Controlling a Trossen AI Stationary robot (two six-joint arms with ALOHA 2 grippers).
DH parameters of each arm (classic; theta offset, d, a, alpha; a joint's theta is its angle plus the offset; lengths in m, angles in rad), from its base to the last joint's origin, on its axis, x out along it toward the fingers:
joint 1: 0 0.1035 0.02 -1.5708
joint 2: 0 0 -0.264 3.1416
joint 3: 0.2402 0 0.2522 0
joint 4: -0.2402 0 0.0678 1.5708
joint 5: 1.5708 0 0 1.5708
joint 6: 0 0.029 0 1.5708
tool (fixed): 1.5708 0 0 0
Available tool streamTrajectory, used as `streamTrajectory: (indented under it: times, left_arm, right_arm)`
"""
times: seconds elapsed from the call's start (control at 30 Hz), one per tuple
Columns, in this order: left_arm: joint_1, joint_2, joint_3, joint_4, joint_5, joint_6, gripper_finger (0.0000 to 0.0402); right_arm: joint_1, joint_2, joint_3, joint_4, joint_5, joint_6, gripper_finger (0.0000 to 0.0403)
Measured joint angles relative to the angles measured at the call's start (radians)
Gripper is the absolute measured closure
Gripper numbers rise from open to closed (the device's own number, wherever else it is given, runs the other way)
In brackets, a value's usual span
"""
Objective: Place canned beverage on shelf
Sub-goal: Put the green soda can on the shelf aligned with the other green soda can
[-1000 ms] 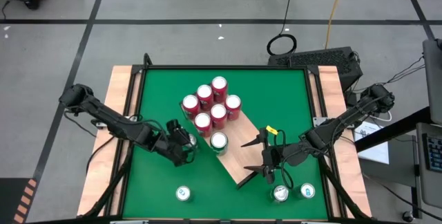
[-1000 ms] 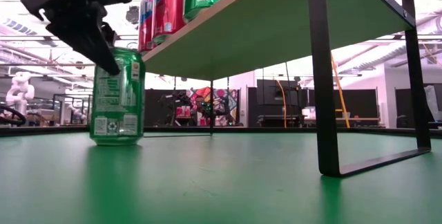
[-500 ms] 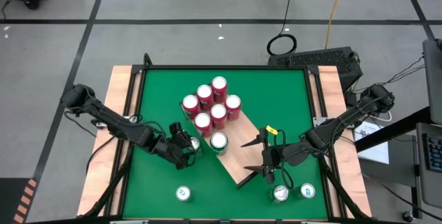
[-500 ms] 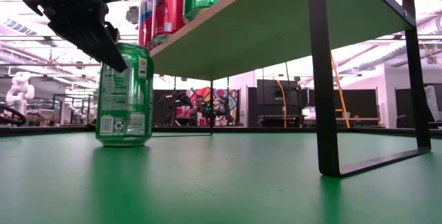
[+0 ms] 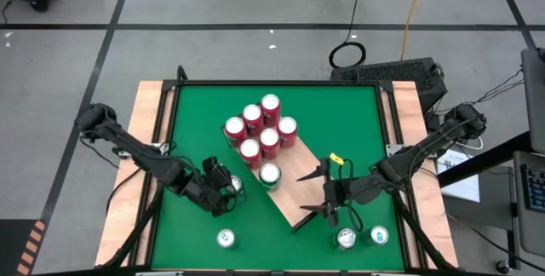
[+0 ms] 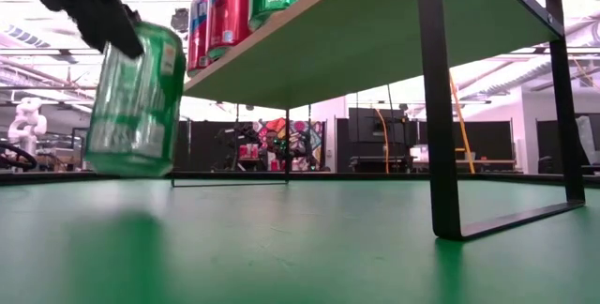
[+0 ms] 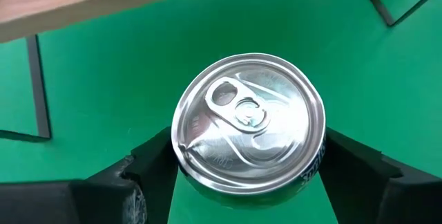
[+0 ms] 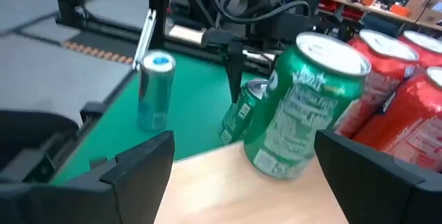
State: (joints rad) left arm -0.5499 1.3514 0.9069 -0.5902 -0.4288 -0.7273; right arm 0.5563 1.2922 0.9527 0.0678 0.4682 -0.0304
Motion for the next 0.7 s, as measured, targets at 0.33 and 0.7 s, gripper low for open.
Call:
streamTrajectory:
  times: [0.33, 0.7]
  left_arm:
    - [-0.086, -0.002, 0.171, -0.035, -0.011, -0.046, 0.0126]
    - [-0.169, -0.002, 0.324, 0.058, -0.066, -0.024, 0.0127]
  right_arm:
    - [0.06, 0.072, 0.001, 0.188, 0.102, -0.022, 0.0064]
    - [0.124, 0.13, 0.001, 0.267, 0.261, 0.043, 0.0064]
